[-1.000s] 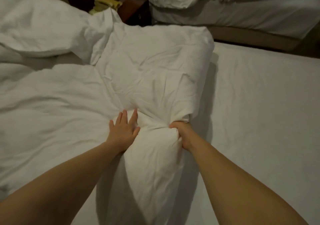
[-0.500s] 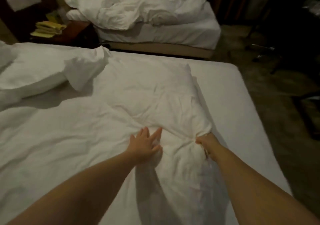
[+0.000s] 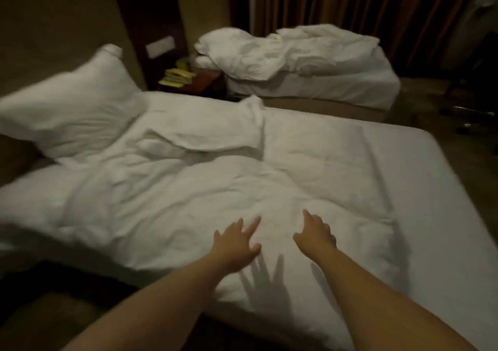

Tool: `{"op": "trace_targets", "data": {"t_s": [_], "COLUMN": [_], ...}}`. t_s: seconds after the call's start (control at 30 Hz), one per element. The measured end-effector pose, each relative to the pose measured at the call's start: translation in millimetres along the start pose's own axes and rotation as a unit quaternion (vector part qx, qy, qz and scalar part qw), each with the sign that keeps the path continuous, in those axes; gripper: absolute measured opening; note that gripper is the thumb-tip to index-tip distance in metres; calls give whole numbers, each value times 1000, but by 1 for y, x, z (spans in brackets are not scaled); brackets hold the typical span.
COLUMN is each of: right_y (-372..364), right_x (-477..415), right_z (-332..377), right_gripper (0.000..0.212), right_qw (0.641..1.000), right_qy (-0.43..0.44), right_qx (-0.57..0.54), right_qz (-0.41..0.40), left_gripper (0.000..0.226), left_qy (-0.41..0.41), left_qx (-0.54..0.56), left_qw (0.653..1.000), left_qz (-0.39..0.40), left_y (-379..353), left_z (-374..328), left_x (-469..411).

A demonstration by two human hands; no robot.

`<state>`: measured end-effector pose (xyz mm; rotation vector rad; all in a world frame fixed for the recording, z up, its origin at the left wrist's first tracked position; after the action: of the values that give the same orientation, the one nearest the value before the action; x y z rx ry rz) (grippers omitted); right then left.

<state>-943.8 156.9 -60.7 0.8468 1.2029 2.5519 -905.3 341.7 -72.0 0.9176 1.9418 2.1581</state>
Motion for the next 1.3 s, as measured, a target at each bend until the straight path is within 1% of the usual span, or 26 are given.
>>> {"op": "trace_targets", "data": {"t_s": [0.1,0.2,0.27,0.4,0.53,0.7,0.9,1.03,1.13,1.3], "right_y": [-58,-90,-99,-113,-133,-163,-207,-242,-273,-325], "right_x": [46,87,104,115,100,68,40,11,-23,-103], "right_z": [83,148,178,211,242,282,341,388,424,505], "right_gripper": [69,67,65,60,56,60,60,60,57,58], "right_qw": [995,986,979,973,965,957,931,921,917,930], "right_qy": [87,165,200,214,235,247,291,307,308,280], "right_qx": [8,19,34,80,102,104,140,157,177,193], "right_qz": [40,32,23,37,60,114,169,181,184,138], "left_gripper": [66,64,62,56,53,55,56,60,65,80], "left_qy": [62,100,110,142,225,318,379,399,390,327], "left_qx": [31,22,8,-15,27,56,93,114,137,135], "left_qw": [998,995,993,987,970,944,919,908,909,935], "left_qz": [5,-11,-32,-68,-93,-73,-62,-58,-52,-4], "left_y": [-4,-1,7,20,28,32,28,16,-1,-21], "left_z": [58,104,127,161,201,256,319,373,423,535], "left_x": [66,108,126,146,151,143,131,106,75,-4]}}
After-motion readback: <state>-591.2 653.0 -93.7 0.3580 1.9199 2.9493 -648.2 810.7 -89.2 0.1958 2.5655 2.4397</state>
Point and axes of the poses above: each hand's wrist, its own x-axis away from the middle knuckle, its own y-axis out of the back of the hand, z = x × y, the point moved 3 cm from there along -x, towards the middle knuckle, and after that the axes turned 14 degrees about -x, right-handed, at the moved point
